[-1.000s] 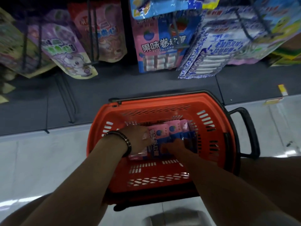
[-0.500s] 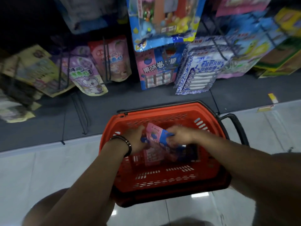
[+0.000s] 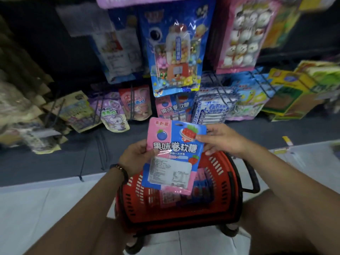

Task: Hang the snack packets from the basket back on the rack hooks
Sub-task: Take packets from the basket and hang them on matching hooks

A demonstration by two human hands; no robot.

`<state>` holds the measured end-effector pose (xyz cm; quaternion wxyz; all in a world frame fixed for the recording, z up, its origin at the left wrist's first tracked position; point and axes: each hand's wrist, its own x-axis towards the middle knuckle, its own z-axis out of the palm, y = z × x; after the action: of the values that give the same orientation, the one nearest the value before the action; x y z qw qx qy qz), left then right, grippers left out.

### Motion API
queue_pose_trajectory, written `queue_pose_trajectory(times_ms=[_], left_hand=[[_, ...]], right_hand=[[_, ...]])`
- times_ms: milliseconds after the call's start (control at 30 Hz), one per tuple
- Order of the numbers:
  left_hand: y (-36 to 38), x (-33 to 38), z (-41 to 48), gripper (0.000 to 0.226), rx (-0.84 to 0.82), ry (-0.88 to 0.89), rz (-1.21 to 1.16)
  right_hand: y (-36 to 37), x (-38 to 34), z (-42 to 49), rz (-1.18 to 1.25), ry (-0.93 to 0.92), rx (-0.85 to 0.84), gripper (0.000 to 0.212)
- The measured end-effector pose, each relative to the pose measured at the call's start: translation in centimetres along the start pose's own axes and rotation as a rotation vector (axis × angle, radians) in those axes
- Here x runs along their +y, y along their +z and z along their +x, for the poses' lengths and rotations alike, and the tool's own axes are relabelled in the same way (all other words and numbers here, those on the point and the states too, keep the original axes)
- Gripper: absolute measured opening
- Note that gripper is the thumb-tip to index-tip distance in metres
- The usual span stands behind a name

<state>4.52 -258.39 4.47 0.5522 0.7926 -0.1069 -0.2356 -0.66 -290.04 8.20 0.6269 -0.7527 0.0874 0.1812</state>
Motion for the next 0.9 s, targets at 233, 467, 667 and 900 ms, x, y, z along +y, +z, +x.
queue_pose_trajectory(times_ms=[233, 467, 667, 900], left_hand=[[3.3, 1.1, -3.8, 0.015, 0.185, -0.088, -0.246], [6.3, -0.3, -4.4, 0.037, 0.337, -0.116, -0.232], [8.1, -1.1, -5.4, 0.064, 0.393, 0.02, 0.142], [10.1, -0.6, -5.1, 0.088, 0.185, 0.049, -0.053]], right_hand=[[5.5, 5.6, -2.9, 0.173, -0.083, 0.077, 0.021], [6.0, 5.8, -3.3, 0.206, -0.092, 0.171, 0.019], [7.1, 5.3, -2.7, 0.236, -0.113, 0.283, 0.018], [9.1, 4.4, -2.7, 0.176, -0.142, 0.105, 0.01]])
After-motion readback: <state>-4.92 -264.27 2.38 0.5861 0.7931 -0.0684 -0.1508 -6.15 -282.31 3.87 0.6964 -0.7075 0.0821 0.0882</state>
